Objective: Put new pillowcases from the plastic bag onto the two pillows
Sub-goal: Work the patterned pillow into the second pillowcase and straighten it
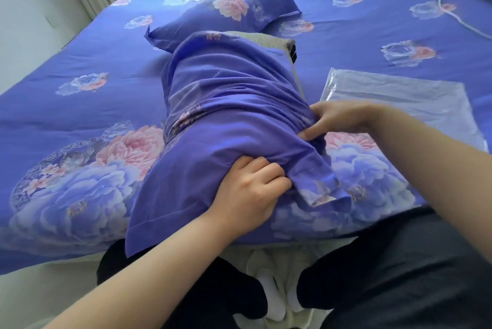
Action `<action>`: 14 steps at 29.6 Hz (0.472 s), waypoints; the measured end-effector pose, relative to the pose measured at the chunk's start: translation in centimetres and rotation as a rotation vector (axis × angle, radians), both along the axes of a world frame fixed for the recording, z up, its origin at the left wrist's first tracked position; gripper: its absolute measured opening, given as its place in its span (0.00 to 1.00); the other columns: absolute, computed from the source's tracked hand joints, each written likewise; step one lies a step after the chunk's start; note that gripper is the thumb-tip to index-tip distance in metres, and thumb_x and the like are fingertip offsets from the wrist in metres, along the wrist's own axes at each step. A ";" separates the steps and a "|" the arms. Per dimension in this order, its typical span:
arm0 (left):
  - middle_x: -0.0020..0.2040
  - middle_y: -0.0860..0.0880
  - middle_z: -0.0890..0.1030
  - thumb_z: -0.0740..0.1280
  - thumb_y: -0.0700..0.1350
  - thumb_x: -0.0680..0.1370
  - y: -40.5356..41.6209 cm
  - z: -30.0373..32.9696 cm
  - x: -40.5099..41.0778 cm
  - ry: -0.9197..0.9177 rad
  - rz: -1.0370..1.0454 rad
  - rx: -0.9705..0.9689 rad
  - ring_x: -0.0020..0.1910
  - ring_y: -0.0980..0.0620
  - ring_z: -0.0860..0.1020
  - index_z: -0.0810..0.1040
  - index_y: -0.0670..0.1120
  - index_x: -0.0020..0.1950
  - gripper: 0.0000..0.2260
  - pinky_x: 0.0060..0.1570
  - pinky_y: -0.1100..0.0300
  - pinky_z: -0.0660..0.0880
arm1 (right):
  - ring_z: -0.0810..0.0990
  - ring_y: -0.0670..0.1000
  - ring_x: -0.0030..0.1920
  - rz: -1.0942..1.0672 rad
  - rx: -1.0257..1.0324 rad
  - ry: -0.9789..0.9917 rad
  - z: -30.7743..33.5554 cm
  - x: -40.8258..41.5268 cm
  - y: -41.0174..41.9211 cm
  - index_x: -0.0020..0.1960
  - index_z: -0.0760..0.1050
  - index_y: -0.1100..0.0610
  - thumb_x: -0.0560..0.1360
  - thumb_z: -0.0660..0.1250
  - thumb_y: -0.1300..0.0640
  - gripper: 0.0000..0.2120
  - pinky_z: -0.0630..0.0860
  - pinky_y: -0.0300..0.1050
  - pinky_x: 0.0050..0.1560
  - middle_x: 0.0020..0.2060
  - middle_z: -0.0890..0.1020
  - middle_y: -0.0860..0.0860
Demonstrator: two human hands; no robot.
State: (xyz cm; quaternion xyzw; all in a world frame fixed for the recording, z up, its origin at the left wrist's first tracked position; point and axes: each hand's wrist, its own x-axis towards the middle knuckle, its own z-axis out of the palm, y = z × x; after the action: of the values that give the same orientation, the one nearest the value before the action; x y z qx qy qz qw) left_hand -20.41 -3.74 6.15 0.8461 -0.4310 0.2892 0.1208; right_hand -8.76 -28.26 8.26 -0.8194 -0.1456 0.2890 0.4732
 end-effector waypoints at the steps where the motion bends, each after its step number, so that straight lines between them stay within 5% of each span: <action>1: 0.39 0.51 0.79 0.64 0.37 0.72 0.1 0.2 0.0 0.004 0.005 -0.019 0.35 0.47 0.74 0.80 0.47 0.39 0.08 0.39 0.55 0.68 | 0.80 0.46 0.45 -0.043 0.094 -0.014 -0.2 -0.2 0.4 0.52 0.80 0.57 0.68 0.75 0.57 0.14 0.76 0.36 0.42 0.47 0.84 0.50; 5: 0.36 0.51 0.79 0.62 0.38 0.76 0.8 0.9 -0.2 -0.031 -0.009 -0.080 0.35 0.47 0.75 0.82 0.47 0.39 0.11 0.38 0.55 0.70 | 0.77 0.40 0.38 -0.114 0.203 -0.147 -0.4 -0.6 1.3 0.52 0.77 0.50 0.76 0.66 0.62 0.09 0.72 0.35 0.38 0.41 0.83 0.41; 8: 0.36 0.51 0.79 0.63 0.38 0.76 1.0 2.0 -0.2 -0.090 -0.022 -0.128 0.34 0.48 0.77 0.83 0.47 0.40 0.10 0.39 0.54 0.72 | 0.79 0.41 0.48 -0.230 0.251 -0.362 -0.1 -0.8 3.0 0.57 0.75 0.51 0.78 0.64 0.61 0.09 0.76 0.38 0.52 0.51 0.82 0.47; 12: 0.35 0.51 0.79 0.65 0.38 0.76 1.2 3.1 0.2 -0.145 -0.015 -0.168 0.35 0.48 0.77 0.83 0.47 0.40 0.09 0.40 0.55 0.70 | 0.79 0.54 0.52 -0.284 0.365 -0.136 1.2 -0.9 3.3 0.54 0.80 0.58 0.66 0.73 0.39 0.26 0.71 0.54 0.55 0.54 0.82 0.58; 14: 0.36 0.52 0.79 0.66 0.37 0.75 1.5 3.3 0.3 -0.165 -0.022 -0.181 0.35 0.48 0.77 0.83 0.46 0.40 0.09 0.40 0.55 0.70 | 0.78 0.56 0.52 -0.206 0.304 -0.042 1.6 -0.5 2.4 0.51 0.81 0.59 0.63 0.76 0.42 0.25 0.70 0.55 0.54 0.53 0.81 0.60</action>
State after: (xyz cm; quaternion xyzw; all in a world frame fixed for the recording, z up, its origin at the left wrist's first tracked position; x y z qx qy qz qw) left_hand -20.08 -2.26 9.45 0.8002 -0.4208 0.3945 0.1641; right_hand -9.24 -25.89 9.86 -0.7549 -0.1128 0.1965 0.6154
